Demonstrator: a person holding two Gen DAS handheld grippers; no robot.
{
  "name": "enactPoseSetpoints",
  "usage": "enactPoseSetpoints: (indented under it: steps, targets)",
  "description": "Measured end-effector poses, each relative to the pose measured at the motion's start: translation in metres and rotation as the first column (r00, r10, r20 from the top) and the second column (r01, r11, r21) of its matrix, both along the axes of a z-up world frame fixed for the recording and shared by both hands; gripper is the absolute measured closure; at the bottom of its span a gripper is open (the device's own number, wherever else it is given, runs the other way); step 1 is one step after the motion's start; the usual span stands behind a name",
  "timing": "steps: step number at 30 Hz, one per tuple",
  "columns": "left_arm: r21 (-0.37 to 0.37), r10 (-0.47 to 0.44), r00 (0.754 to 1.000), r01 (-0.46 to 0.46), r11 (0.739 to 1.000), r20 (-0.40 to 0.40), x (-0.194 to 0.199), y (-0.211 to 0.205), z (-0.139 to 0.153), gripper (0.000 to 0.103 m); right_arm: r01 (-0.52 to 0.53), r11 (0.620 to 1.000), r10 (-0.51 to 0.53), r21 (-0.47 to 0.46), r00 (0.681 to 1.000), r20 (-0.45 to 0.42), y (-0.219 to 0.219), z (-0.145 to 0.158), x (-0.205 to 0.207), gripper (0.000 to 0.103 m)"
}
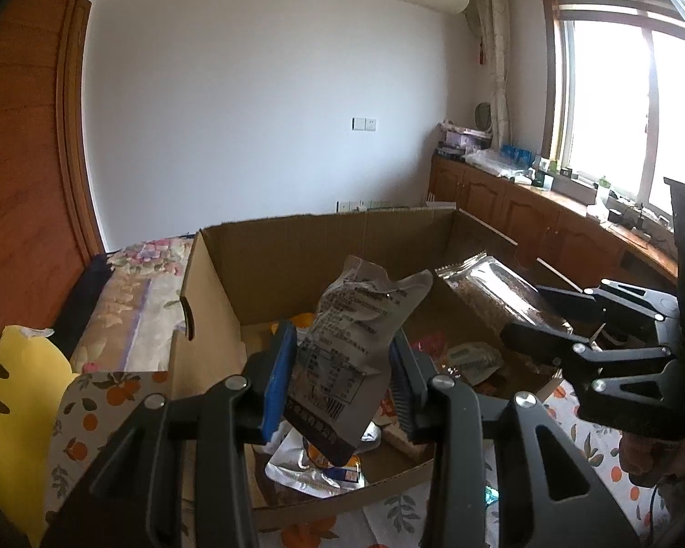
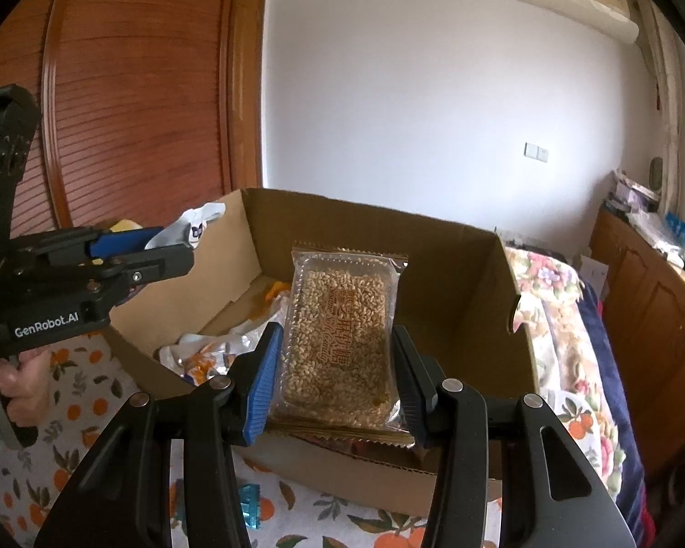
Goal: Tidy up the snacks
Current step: 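Open both grippers over the box to release the wrapper and tray, then withdraw both tools from the box toward the copper wrapper and teal candy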
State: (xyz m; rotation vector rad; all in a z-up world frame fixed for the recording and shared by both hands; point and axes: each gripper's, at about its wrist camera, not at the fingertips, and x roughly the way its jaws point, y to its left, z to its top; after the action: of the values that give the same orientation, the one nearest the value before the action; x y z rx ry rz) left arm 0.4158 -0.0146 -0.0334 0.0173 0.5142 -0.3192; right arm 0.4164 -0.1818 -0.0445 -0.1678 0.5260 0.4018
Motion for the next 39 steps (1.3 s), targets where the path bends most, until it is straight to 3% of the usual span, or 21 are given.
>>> enactPoseSetpoints:
  steps: [8, 16, 31, 39]
  targets:
    - [-0.001, 0.014, 0.999, -0.014, 1.000, -0.033, 0.005, -0.002, -0.010, 0.060, 0.000, 1.000, 0.001, 0.016, 0.999, -0.032, -0.004, -0.001, 0.008, 0.058]
    - [0.001, 0.008, 1.000, -0.008, 1.000, -0.016, -0.003, -0.001, -0.006, 0.054, 0.005, 0.999, -0.004, 0.043, 0.999, -0.036, -0.008, 0.001, 0.002, 0.058]
    - [0.034, -0.018, 1.000, 0.018, 0.999, -0.003, -0.063, 0.012, 0.011, 0.053, 0.010, 0.999, -0.010, 0.036, 1.000, -0.013, -0.007, 0.034, -0.066, 0.058]
    - [0.087, -0.035, 0.999, 0.038, 0.996, -0.030, -0.104, 0.021, -0.004, 0.053, 0.039, 0.998, -0.036, 0.047, 0.997, -0.065, -0.006, 0.026, -0.104, 0.057]
